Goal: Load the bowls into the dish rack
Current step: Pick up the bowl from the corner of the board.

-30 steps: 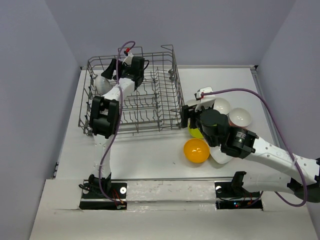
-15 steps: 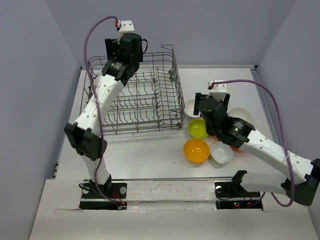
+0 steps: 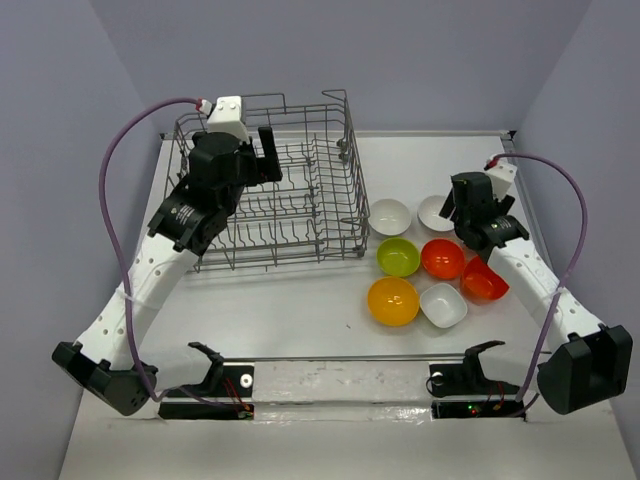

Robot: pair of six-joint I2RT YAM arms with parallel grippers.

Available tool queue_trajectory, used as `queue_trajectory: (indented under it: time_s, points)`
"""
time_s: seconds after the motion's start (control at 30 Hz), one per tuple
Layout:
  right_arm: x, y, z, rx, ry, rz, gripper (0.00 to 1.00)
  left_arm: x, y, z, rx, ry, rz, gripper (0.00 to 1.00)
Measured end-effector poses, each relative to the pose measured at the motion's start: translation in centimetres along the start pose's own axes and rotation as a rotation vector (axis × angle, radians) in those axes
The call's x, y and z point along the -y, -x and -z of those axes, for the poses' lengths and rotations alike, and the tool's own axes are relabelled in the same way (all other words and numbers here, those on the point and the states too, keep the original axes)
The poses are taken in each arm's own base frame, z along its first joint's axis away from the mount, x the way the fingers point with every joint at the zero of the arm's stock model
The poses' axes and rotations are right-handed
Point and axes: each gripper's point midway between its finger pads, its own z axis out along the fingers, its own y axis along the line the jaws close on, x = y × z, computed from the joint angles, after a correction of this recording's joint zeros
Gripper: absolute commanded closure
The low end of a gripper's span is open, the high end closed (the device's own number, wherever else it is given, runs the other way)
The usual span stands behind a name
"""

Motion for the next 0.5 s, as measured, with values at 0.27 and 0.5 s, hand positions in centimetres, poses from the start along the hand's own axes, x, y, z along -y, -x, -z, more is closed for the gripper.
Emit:
queue_trajectory:
  time_s: [0.27, 0.5]
  points:
    - [5.2, -2.4, -2.5, -0.089, -0.094, -0.131, 0.17, 0.3, -1.0, 1.5, -0.002, -0.064, 0.009, 0.01]
    - [7.8, -4.9, -3.4, -0.149, -0.147, -0.234, 0.17, 0.0, -1.7, 2.5, 0.024, -0.091, 0.016, 0.01]
